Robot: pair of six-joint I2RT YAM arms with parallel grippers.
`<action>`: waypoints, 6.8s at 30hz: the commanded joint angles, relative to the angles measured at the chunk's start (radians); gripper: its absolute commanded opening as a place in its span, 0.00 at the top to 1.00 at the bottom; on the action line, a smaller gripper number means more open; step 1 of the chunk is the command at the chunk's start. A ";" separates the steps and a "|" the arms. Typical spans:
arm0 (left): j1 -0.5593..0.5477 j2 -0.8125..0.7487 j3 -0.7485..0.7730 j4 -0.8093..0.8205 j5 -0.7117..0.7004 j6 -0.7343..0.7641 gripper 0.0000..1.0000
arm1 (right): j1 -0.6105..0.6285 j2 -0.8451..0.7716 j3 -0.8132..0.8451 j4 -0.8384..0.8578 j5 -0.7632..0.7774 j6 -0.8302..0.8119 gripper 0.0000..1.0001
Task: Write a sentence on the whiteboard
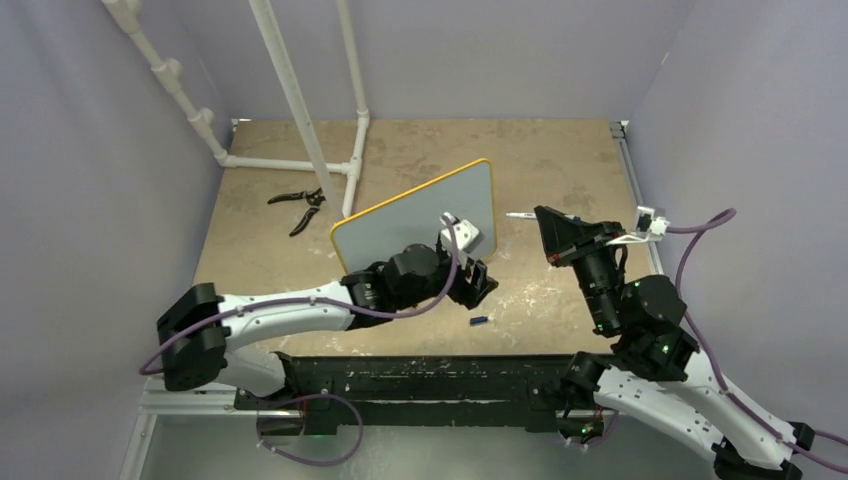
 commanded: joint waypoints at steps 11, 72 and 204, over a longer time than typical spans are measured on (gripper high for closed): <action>0.176 -0.213 0.343 -0.380 0.202 0.034 0.35 | -0.002 0.077 0.007 0.365 -0.185 -0.080 1.00; 0.567 -0.405 0.249 -0.284 1.112 0.014 0.57 | 0.000 0.461 0.133 0.487 -0.809 0.059 1.00; 0.762 -0.748 -0.039 -0.690 0.246 0.102 0.72 | 0.354 0.677 -0.039 0.703 -0.226 -0.143 1.00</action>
